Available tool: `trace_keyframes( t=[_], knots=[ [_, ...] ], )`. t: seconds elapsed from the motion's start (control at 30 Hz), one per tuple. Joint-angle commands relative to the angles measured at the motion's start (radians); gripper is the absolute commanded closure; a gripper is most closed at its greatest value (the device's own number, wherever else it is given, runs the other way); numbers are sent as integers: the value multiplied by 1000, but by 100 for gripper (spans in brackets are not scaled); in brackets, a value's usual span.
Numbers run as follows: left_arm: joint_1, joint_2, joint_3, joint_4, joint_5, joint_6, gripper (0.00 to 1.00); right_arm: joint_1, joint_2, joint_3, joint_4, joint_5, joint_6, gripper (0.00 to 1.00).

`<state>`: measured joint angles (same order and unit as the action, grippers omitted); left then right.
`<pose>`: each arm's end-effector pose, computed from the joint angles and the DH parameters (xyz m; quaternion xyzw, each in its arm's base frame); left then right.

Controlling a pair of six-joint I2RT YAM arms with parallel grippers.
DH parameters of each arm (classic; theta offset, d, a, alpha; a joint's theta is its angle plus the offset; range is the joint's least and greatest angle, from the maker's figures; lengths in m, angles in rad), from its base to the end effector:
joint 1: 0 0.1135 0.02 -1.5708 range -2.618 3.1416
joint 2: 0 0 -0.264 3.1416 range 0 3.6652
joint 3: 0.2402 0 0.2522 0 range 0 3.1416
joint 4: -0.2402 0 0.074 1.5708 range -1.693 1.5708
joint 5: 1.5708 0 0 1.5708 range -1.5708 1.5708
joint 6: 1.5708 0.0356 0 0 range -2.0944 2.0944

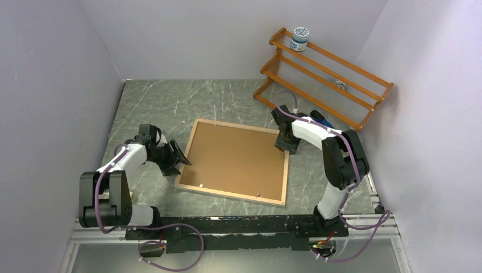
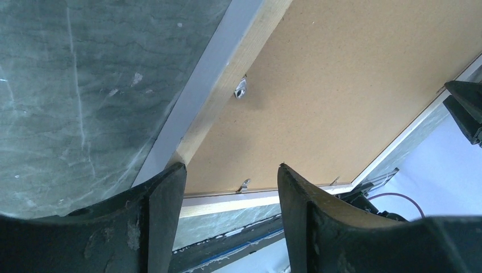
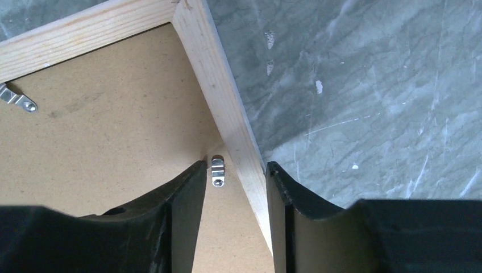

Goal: Put the photo into the frame
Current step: Install the photo frame at the center of the board.

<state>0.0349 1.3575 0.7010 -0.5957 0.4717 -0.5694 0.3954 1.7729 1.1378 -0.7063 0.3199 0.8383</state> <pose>0.2283 -0.0082 0.1691 -0.2503 0.9275 -0.2633 0.0878 0.3091 0.1169 0.1701 0.2332 0.9528 -0.0637 0.1837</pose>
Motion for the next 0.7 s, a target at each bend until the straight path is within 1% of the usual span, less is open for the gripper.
trace_keyframes(
  t=[0.0,0.2,0.27,0.4,0.47,0.5,0.53,0.57,0.63,0.67],
  knots=[
    [-3,25,30,-20,-41,-3,35,-1,8,-1,-13,-40,43,57],
    [-3,49,46,-33,-56,6,35,-3,-27,-42,-4,-81,58,66],
    [-3,52,49,-32,-54,7,35,-6,-38,-56,9,-96,55,73],
    [-3,66,57,-27,-56,7,35,-5,-64,-75,40,-117,51,94],
    [-3,71,70,-36,-69,13,34,-6,-71,-70,48,-113,48,96],
    [-3,71,75,-42,-78,16,34,-7,-72,-61,41,-106,47,94],
    [-3,69,82,-45,-87,20,34,-7,-72,-48,34,-97,47,91],
    [-3,67,90,-51,-98,21,33,-7,-72,-37,23,-87,46,84],
    [-3,61,104,-58,-118,28,32,-7,-75,-10,-1,-61,46,66],
    [-3,62,111,-62,-127,32,32,-9,-79,2,-14,-47,46,60]
  ],
)
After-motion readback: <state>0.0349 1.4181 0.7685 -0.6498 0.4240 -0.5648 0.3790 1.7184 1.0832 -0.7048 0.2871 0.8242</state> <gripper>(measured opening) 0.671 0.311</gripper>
